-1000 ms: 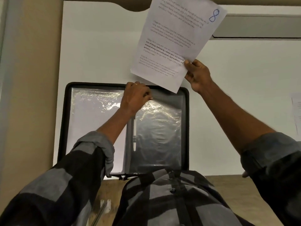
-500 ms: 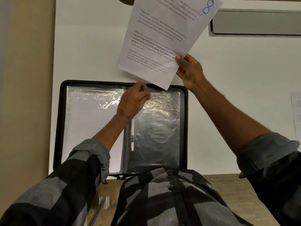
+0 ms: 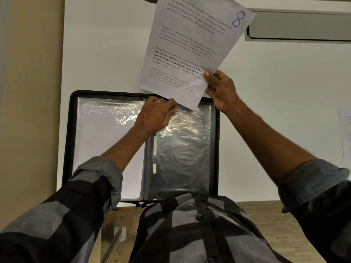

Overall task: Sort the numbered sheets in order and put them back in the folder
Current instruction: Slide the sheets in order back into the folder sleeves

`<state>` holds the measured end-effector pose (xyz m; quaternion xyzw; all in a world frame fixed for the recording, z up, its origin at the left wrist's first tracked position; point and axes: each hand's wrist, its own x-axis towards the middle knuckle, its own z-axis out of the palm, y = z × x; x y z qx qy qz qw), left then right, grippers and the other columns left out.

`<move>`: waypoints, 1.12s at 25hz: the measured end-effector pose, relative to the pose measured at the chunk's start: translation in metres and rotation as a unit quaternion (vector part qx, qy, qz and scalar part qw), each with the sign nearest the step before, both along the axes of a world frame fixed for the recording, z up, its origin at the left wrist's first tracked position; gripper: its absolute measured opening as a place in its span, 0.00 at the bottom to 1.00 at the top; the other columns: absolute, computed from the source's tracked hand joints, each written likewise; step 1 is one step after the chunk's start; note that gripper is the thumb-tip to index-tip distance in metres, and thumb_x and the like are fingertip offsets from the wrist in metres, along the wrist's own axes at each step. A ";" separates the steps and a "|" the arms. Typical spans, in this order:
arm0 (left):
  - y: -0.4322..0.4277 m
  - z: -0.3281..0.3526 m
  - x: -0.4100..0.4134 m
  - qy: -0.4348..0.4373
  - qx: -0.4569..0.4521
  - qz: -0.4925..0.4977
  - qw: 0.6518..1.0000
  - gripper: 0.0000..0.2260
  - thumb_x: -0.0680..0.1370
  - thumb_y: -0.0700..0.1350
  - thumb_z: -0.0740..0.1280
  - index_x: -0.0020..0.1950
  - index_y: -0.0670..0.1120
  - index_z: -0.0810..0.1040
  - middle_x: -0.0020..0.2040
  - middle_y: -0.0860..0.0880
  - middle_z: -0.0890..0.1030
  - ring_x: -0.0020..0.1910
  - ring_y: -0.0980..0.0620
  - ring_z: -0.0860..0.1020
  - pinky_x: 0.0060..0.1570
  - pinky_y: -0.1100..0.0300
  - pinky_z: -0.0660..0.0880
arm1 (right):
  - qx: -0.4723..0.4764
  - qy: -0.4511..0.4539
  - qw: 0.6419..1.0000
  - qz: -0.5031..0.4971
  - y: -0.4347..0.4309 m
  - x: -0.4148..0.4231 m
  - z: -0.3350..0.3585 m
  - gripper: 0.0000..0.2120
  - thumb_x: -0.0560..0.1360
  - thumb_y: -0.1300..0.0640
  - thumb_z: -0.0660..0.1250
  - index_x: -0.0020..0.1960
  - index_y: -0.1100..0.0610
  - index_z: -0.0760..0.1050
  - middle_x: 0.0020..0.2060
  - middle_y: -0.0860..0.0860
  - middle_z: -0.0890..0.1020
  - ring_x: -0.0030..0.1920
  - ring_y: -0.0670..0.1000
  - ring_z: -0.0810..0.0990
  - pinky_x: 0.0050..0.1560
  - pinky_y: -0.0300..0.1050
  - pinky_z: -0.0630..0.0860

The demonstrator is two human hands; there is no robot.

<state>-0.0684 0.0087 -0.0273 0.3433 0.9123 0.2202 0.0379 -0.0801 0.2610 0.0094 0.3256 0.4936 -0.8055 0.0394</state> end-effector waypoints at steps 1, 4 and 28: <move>0.000 0.001 -0.001 0.003 -0.012 -0.005 1.000 0.04 0.82 0.50 0.65 0.54 0.51 0.76 0.37 0.53 0.81 0.39 0.49 0.78 0.56 0.51 0.71 | 0.001 0.002 1.000 0.001 0.000 0.000 0.001 0.12 0.78 0.64 0.71 0.61 0.59 0.80 0.55 0.54 0.86 0.55 0.52 0.86 0.55 0.49 0.83; -0.001 0.002 -0.003 0.011 -0.030 -0.002 0.999 0.06 0.82 0.51 0.65 0.55 0.50 0.77 0.39 0.50 0.82 0.41 0.47 0.79 0.52 0.49 0.71 | 0.005 0.000 1.000 0.011 -0.002 0.002 0.001 0.14 0.78 0.64 0.72 0.63 0.60 0.79 0.56 0.55 0.86 0.56 0.54 0.85 0.56 0.51 0.83; 0.003 -0.009 -0.002 0.009 -0.048 -0.039 0.998 0.12 0.85 0.55 0.59 0.60 0.57 0.82 0.56 0.58 0.84 0.51 0.51 0.78 0.55 0.49 0.68 | -0.007 0.046 0.999 -0.027 0.002 -0.003 0.014 0.13 0.78 0.64 0.71 0.62 0.60 0.79 0.59 0.56 0.84 0.56 0.53 0.84 0.57 0.52 0.82</move>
